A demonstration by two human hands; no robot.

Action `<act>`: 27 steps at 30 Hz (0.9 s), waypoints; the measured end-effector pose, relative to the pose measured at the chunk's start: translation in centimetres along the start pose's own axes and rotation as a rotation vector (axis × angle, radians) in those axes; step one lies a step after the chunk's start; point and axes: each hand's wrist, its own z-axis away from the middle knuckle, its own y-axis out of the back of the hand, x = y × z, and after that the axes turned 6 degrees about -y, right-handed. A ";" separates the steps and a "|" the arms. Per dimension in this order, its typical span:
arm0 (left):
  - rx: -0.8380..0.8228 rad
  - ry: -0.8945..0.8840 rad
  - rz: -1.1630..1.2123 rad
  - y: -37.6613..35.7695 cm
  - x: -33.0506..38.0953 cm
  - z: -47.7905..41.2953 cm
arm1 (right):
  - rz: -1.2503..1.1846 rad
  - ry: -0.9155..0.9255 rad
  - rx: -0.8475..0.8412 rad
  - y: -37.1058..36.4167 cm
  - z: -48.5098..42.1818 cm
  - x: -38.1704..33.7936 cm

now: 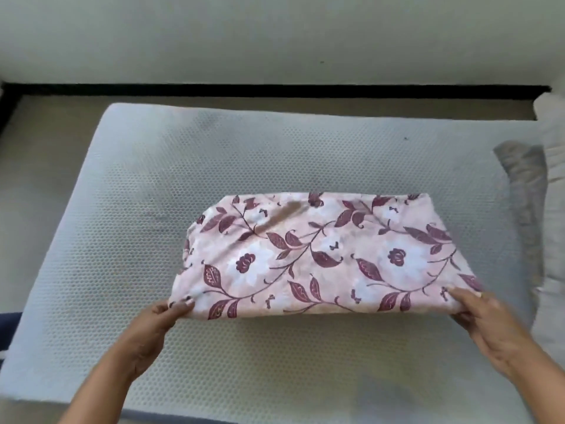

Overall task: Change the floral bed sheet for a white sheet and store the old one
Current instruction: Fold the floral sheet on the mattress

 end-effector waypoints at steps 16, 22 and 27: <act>0.442 0.023 -0.234 -1.7 -10.9 -6.0 | 0.273 -0.135 0.187 -1.1 -7.1 11.3; 0.491 -0.204 -0.925 -5.3 -5.5 -10.1 | 0.429 -0.109 0.163 -0.9 -12.3 9.4; 0.229 -0.241 -1.224 -6.6 -2.9 -15.2 | 0.501 -0.018 0.235 -4.0 -14.2 5.4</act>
